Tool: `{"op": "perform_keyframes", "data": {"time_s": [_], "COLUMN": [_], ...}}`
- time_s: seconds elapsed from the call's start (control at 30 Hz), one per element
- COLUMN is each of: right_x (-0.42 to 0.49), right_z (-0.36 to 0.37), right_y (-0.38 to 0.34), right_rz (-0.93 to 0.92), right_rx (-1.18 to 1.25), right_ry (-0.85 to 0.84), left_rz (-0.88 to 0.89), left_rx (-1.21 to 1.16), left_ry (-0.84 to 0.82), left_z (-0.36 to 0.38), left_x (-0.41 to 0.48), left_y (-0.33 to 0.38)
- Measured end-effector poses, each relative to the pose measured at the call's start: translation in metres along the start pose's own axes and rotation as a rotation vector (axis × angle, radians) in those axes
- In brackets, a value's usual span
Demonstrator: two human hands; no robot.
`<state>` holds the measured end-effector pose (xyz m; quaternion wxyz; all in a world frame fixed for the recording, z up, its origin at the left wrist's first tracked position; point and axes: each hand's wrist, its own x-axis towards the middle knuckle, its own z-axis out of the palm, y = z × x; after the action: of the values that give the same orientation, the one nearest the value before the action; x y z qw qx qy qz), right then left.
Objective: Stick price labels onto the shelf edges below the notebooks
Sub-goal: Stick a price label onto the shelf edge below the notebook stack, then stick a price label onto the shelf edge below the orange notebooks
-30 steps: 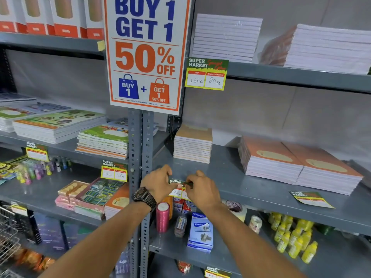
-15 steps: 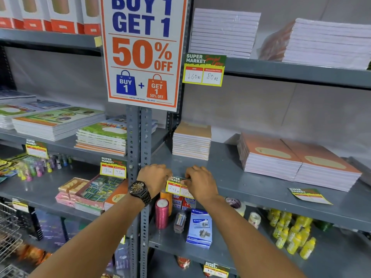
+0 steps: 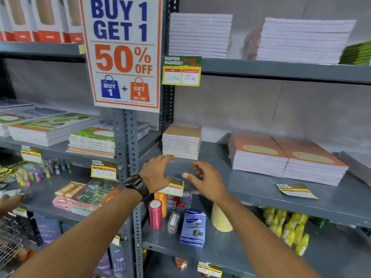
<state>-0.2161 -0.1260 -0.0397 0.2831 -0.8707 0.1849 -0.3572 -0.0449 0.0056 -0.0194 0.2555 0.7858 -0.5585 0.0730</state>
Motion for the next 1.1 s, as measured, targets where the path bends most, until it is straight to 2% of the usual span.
{"op": "perform_keyframes", "data": {"time_s": [0.13, 0.33, 0.43, 0.53, 0.63, 0.77, 0.93, 1.1], "right_x": [-0.017, -0.048, -0.061, -0.071, -0.078, -0.078, -0.075, -0.078], "right_z": [-0.078, -0.201, -0.247, -0.280, -0.296, -0.296, -0.296, -0.300], "right_y": [0.043, 0.120, 0.152, 0.174, 0.186, 0.188, 0.180, 0.163], "right_rz": [0.040, 0.180, 0.281, 0.399, 0.407, 0.369, 0.344, 0.282], "right_rx": [-0.052, -0.217, -0.320, -0.314, -0.346, -0.277, -0.021, 0.061], "right_ry": [0.176, 0.226, 0.171, 0.014, -0.135, -0.156, -0.024, -0.007], "left_rz": [0.022, 0.102, 0.100, 0.051, 0.010, -0.045, -0.127, -0.081], "left_rx": [-0.101, -0.163, -0.168, -0.132, -0.072, -0.214, -0.483, -0.663], "left_ry": [-0.077, -0.210, -0.317, -0.398, -0.461, -0.396, -0.224, -0.147], "left_z": [0.024, 0.080, 0.111, 0.135, 0.153, 0.163, 0.162, 0.149], "left_x": [0.022, 0.056, 0.071, 0.087, 0.100, 0.105, 0.105, 0.096], "left_y": [0.059, 0.183, 0.237, 0.281, 0.310, 0.323, 0.327, 0.328]}}
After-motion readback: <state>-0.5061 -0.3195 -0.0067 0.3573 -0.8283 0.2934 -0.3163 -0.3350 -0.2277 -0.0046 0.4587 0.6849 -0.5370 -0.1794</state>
